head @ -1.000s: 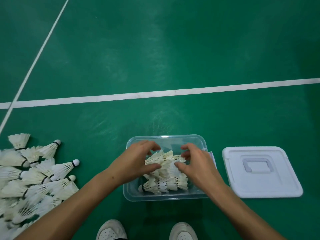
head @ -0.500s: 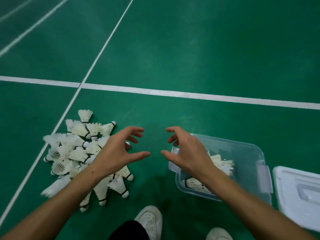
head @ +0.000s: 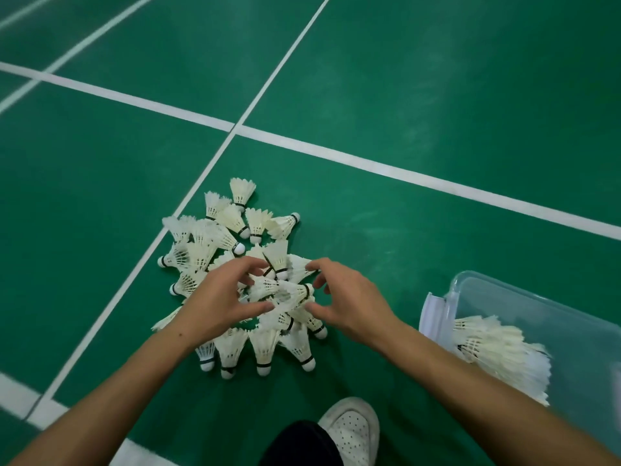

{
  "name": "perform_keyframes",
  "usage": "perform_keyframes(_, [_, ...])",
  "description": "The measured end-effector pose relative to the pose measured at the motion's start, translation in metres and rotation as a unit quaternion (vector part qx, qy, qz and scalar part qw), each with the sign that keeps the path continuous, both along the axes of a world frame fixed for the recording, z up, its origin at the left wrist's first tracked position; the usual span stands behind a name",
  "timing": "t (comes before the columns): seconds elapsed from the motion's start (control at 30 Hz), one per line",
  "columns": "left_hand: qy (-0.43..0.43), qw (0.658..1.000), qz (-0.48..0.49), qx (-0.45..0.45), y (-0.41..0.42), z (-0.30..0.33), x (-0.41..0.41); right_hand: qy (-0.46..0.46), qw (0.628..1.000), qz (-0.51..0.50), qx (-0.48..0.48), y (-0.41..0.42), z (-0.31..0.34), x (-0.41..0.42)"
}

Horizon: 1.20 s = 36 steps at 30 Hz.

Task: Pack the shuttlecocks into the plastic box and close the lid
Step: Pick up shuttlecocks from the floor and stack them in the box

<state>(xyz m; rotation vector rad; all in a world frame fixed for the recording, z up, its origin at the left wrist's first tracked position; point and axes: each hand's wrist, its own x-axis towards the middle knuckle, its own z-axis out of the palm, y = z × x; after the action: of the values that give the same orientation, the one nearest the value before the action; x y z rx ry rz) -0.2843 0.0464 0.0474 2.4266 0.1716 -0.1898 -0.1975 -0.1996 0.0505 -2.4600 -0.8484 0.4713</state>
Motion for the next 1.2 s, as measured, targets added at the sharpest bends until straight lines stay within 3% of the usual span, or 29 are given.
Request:
perform_keyframes(0.17, [0.023, 0.998, -0.031, 0.050, -0.008, -0.023, 0.009, 0.007, 0.999, 0.021, -0.033, 0.008, -0.029, 0.000])
perform_keyframes(0.33, [0.015, 0.997, 0.007, 0.073, -0.038, -0.040, -0.001, 0.017, 0.998, 0.048, -0.044, 0.004, -0.044, -0.004])
perform_keyframes(0.77, [-0.004, 0.995, 0.100, -0.023, -0.076, -0.060, 0.015, 0.035, 0.993, 0.044, -0.102, -0.021, -0.038, 0.000])
perform_keyframes(0.93, [-0.056, 0.988, 0.115, -0.083, -0.087, -0.022, 0.017, 0.027, 0.999, -0.009, -0.026, -0.061, -0.002, 0.002])
perform_keyframes(1.2, [-0.160, 0.978, 0.019, -0.131, -0.173, 0.063, 0.052, -0.027, 0.979, -0.152, 0.132, -0.181, 0.065, -0.010])
